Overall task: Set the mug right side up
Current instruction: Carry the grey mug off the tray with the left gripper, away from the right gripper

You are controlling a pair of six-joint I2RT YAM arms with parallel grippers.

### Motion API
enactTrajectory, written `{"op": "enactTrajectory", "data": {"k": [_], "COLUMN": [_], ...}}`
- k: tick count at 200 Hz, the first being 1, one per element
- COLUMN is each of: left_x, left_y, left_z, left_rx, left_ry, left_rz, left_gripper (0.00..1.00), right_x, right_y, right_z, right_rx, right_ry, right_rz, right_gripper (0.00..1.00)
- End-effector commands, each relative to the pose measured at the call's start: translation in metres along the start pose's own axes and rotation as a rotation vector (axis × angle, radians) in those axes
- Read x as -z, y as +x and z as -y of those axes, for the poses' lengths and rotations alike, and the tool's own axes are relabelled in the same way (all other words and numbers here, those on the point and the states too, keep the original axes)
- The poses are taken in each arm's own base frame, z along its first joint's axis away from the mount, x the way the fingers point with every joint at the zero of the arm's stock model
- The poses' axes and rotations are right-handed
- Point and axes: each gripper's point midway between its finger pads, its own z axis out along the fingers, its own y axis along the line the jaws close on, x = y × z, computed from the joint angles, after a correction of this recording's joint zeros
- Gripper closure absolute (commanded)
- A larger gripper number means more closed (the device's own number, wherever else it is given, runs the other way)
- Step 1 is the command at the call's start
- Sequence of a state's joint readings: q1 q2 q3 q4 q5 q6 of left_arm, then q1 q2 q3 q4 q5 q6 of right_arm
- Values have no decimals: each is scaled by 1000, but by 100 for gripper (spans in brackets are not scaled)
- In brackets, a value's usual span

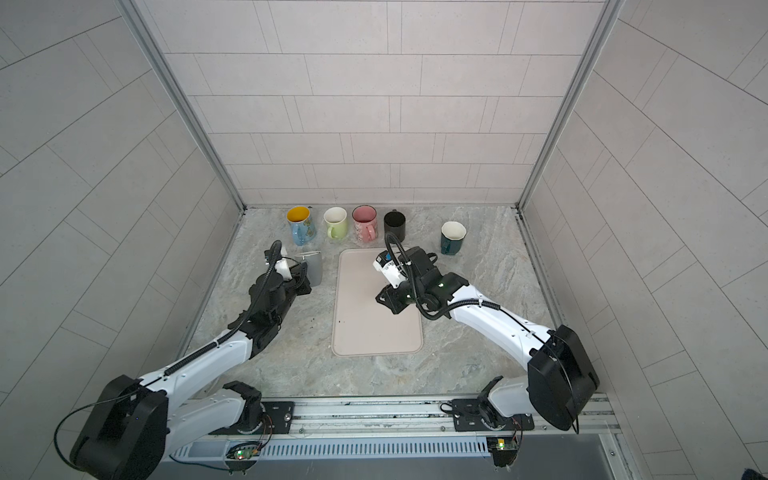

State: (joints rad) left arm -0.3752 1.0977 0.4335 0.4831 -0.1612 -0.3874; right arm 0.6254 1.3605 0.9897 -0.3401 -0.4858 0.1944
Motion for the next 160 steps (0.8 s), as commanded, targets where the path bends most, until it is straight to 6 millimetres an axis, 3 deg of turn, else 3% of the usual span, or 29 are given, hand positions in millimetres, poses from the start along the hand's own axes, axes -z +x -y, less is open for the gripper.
{"op": "enactTrajectory", "data": {"k": [1,91,129,160], "left_x": [9,24,27,32], "left_y": [-43,-58,-65,-72], "left_z": [18,44,61,74], "left_rx": [55,164,215,259], "left_ry": [80,233,308,363], "left_rz": [143,154,142,135], "left_gripper": [100,100,100,100], "right_x": [8,8,18,22], "right_y": [-4,-2,-14,-28], "right_z": [0,1,-5,-14], "right_rx": [2,-14,-15,-24], "right_ry": [10,14,-5,-51], "right_rz": [37,49,118,182], "right_gripper": [79,79,79,71]}}
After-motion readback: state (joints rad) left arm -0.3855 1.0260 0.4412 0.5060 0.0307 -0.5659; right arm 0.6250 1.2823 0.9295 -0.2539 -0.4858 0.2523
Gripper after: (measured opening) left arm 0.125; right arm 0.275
